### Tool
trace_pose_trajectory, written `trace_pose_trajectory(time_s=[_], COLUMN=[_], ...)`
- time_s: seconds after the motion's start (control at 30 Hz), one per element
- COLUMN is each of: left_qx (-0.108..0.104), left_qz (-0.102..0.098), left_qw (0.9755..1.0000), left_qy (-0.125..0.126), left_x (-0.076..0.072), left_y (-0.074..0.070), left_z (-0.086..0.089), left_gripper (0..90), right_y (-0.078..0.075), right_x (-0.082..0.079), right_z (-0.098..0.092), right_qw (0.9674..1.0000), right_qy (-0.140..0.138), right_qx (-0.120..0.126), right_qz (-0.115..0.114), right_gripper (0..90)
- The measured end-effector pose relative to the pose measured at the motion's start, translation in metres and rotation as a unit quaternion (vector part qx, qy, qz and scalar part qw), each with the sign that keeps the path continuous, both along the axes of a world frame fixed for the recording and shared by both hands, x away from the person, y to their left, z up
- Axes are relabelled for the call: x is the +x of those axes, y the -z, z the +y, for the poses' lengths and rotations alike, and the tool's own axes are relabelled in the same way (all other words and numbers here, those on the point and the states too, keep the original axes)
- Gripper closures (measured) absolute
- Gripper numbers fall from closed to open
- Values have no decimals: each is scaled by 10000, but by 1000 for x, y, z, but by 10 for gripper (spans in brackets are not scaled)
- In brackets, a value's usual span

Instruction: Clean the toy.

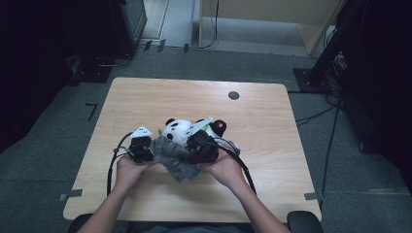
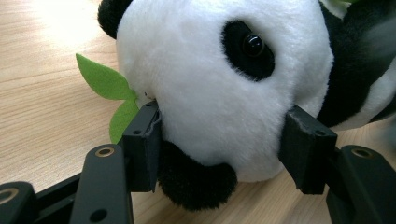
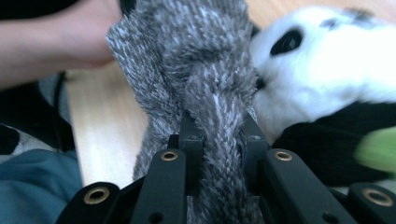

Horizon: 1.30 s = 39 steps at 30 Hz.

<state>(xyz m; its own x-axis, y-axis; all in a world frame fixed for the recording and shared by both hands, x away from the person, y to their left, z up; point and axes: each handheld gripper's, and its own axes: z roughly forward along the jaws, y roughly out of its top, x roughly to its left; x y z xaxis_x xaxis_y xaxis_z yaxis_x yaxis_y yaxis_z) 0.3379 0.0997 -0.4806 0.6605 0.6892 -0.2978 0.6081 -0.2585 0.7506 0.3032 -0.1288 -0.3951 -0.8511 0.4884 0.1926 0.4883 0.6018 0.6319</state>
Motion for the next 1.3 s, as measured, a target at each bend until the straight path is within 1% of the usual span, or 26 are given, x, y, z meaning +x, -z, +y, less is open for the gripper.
trace_pose_trajectory(time_s=[0.07,0.1,0.17,0.2,0.27,0.37,0.4,0.43,0.5,0.6,0.63,0.73,0.87,1.07,1.13,1.3], left_qx=[6,2,14,10,28,49,49,62,114,173,175,160,153,109,101,69], left_qz=[1,-4,-5,-3,-13,-15,-12,-14,-60,-98,-98,-85,-80,-45,-48,-30], left_qw=[10000,10000,10000,10000,10000,10000,10000,10000,9999,9998,9998,9998,9998,9999,9999,10000], left_qy=[0,-9,-5,-11,-7,-9,-14,-6,14,22,25,19,22,9,10,18], left_x=[0,0,0,0,-1,-1,-1,-1,-1,-2,-2,-2,-2,-1,-2,-2], left_y=[0,0,0,0,0,0,0,0,0,0,0,0,0,1,1,1], left_z=[0,0,0,0,-1,-1,-1,-1,-2,-3,-4,-4,-3,-2,-3,-3], left_gripper=[383,383,384,384,385,386,386,388,389,391,392,395,395,394,394,395], right_y=[12,17,25,28,33,35,35,36,37,37,37,34,30,26,26,26], right_x=[3,4,6,8,11,9,8,6,6,4,4,0,-5,-15,-17,-23], right_z=[6,8,12,12,13,15,15,15,14,9,7,1,-6,-22,-29,-47], right_qw=[9999,9999,9994,9992,9987,9976,9970,9957,9954,9958,9957,9955,9949,9944,9949,9964], right_qy=[67,134,274,338,434,509,523,531,531,552,547,598,583,697,695,737], right_qx=[-37,-70,-203,-220,-235,-350,-413,-550,-577,-561,-568,-573,-651,-606,-557,-272], right_qz=[101,82,-24,-71,-82,-301,-392,-521,-545,-473,-491,-451,-511,-517,-480,-320], right_gripper=[770,769,767,767,766,767,767,768,768,768,768,770,770,770,770,771])
